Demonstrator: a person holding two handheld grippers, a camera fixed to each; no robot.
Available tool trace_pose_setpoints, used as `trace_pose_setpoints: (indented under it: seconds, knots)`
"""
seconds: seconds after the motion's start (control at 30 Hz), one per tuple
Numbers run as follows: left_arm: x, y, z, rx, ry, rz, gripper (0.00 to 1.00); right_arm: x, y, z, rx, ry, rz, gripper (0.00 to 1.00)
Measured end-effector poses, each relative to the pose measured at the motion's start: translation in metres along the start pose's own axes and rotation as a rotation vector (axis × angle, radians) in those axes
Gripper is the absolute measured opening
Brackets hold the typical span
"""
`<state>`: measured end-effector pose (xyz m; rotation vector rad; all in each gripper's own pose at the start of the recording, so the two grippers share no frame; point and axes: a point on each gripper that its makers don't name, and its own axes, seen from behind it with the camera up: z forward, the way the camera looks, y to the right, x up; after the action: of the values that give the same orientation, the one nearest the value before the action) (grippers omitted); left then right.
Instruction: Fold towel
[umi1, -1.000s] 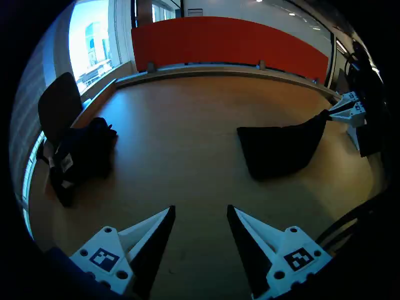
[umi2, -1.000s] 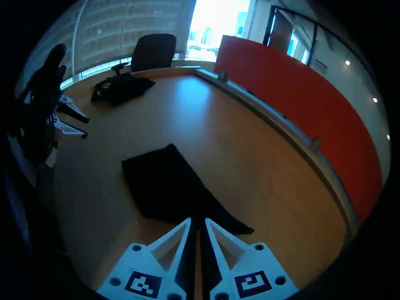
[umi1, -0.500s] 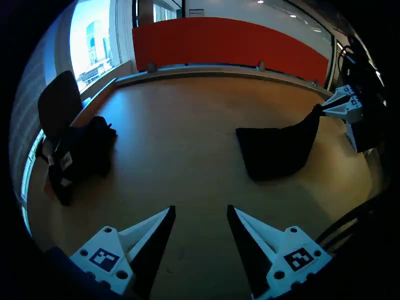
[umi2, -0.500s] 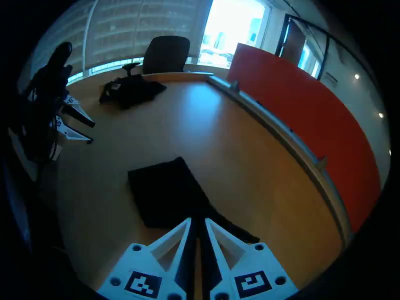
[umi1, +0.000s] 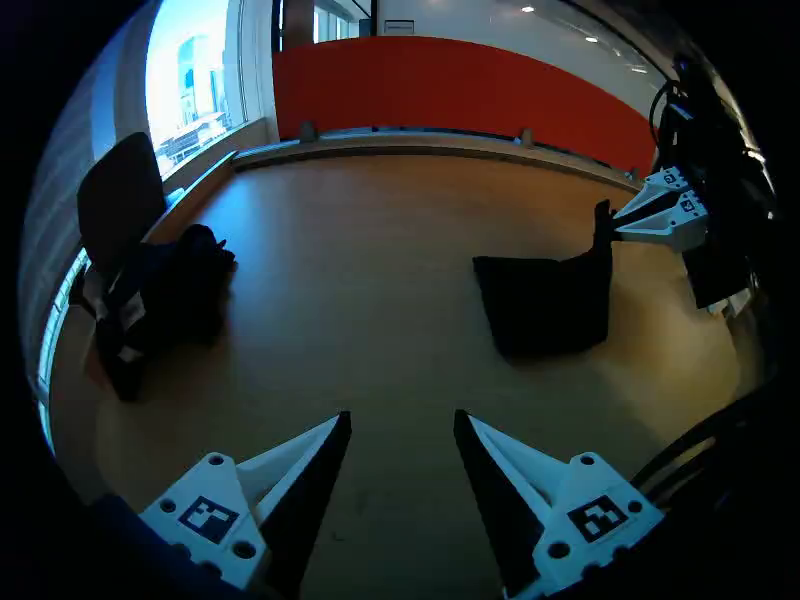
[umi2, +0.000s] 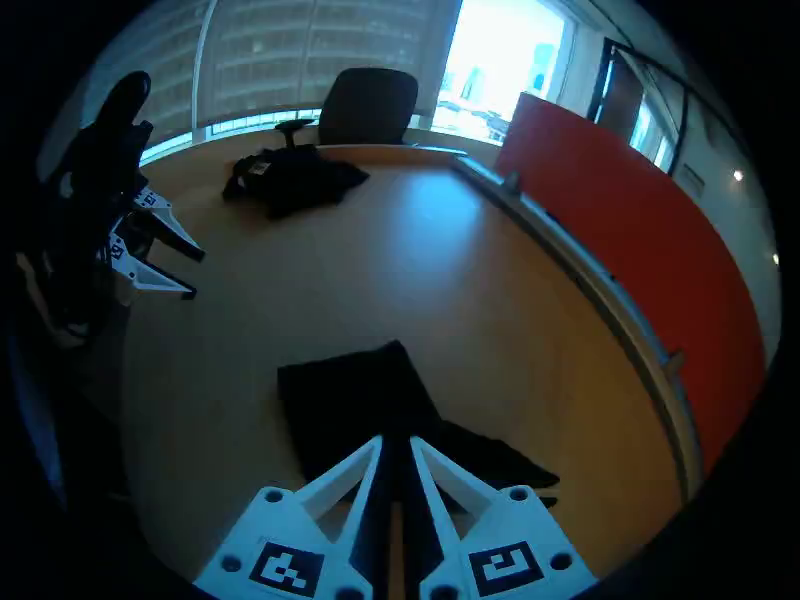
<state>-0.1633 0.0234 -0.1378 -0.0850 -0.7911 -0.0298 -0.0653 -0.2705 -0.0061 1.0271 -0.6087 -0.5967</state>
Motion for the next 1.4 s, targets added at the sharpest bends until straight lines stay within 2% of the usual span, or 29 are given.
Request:
trace_pose_setpoints:
  seconds: [0.27, 0.5, 0.67, 0.83, 0.9, 0.97, 1.03, 1.07, 1.23, 1.4]
  knots:
    - [-0.002, -0.004, -0.003, 0.0, 0.002, -0.02, 0.76, 0.017, -0.028, 0.04, 0.072, -0.011, -0.014, 0.08]
    - [-0.006, -0.008, -0.002, 0.006, -0.001, -0.037, 0.75, 0.01, -0.056, 0.081, 0.142, -0.061, 0.006, 0.08]
    - [-0.007, -0.006, -0.001, 0.0, -0.002, -0.044, 0.76, 0.003, -0.063, 0.09, 0.162, -0.085, 0.015, 0.08]
    - [-0.006, -0.004, 0.001, -0.004, -0.002, -0.043, 0.75, 0.0, -0.064, 0.087, 0.168, -0.091, 0.017, 0.08]
    - [-0.006, -0.004, 0.002, -0.005, -0.002, -0.042, 0.75, -0.001, -0.063, 0.086, 0.168, -0.09, 0.022, 0.18]
    - [-0.005, -0.004, 0.002, -0.006, -0.002, -0.04, 0.75, -0.002, -0.062, 0.084, 0.167, -0.087, 0.03, 0.34]
    - [-0.004, -0.004, 0.001, -0.005, -0.001, -0.038, 0.75, -0.003, -0.061, 0.081, 0.163, -0.084, 0.038, 0.62]
    - [-0.004, -0.004, 0.001, -0.005, 0.0, -0.037, 0.75, -0.004, -0.06, 0.08, 0.16, -0.082, 0.043, 0.67]
    - [-0.003, -0.004, -0.001, -0.006, 0.002, -0.032, 0.75, -0.01, -0.056, 0.073, 0.139, -0.078, 0.074, 0.86]
    - [-0.003, -0.004, -0.001, -0.009, 0.003, -0.029, 0.76, -0.018, -0.054, 0.067, 0.118, -0.077, 0.111, 0.86]
